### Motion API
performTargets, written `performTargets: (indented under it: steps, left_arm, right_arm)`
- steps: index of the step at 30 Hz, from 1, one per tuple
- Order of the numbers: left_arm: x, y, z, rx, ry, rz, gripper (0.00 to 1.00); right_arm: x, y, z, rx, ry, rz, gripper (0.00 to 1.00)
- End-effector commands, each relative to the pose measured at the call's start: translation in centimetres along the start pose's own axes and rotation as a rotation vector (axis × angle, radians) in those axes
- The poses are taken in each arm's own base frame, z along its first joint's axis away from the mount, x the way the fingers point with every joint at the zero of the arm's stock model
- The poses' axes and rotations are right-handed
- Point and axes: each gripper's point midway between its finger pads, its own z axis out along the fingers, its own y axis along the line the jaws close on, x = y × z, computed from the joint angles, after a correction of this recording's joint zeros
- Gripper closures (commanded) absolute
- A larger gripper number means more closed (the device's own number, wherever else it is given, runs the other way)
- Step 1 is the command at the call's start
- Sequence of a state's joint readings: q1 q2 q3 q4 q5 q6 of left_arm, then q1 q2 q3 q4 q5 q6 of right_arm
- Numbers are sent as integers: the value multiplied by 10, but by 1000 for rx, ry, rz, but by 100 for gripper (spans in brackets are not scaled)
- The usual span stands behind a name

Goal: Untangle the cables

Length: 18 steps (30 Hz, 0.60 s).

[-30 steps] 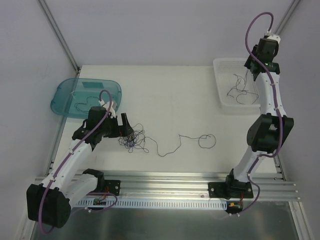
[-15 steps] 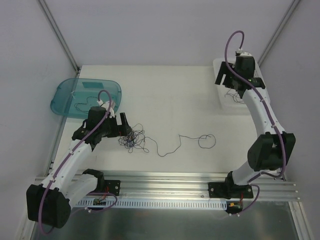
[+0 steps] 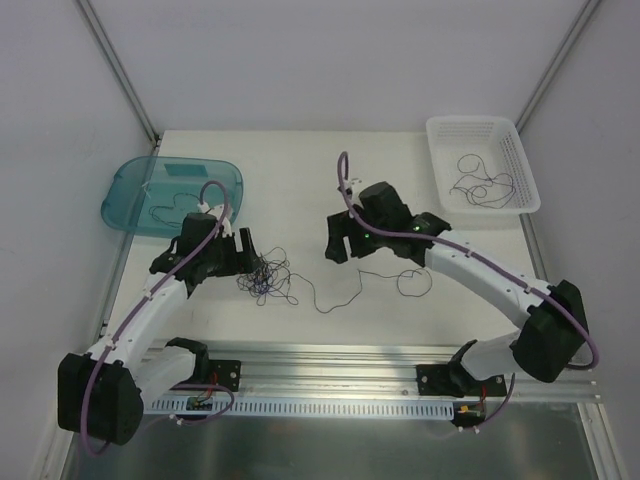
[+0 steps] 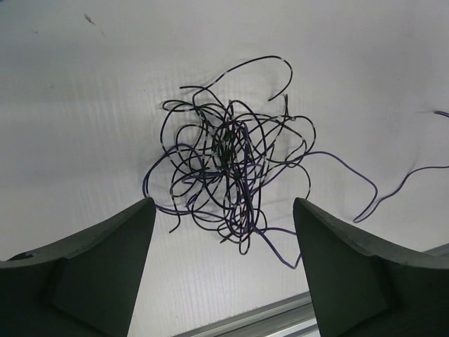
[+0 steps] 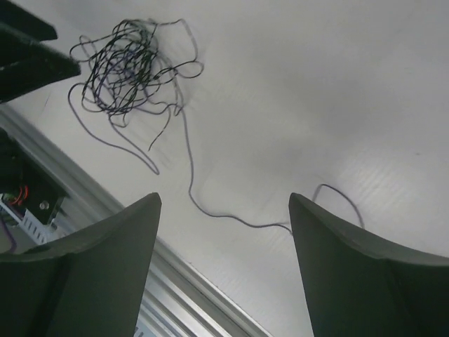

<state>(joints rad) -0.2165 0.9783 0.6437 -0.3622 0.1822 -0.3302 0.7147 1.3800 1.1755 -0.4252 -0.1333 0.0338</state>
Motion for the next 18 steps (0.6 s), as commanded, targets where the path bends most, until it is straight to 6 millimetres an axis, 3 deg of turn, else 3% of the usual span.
performTargets:
  steps: [1, 3, 4, 7, 13, 18]
  left_arm:
    - [2, -2, 6, 11, 20, -5, 21]
    - [4, -1, 10, 9, 44, -9, 27]
    - [6, -2, 11, 12, 55, -12, 29]
    - [12, -2, 18, 14, 97, -25, 37]
    - [20, -2, 24, 19, 151, -38, 50]
    - [23, -4, 26, 24, 167, -34, 55]
  right_arm:
    - [11, 38, 25, -83, 7, 11, 24]
    - [24, 64, 35, -134, 32, -22, 25]
    - [25, 81, 39, -174, 18, -39, 28]
    - [29, 109, 58, -249, 15, -52, 34]
    - [37, 135, 97, -322, 38, -56, 48]
    - [48, 149, 117, -386, 57, -57, 52]
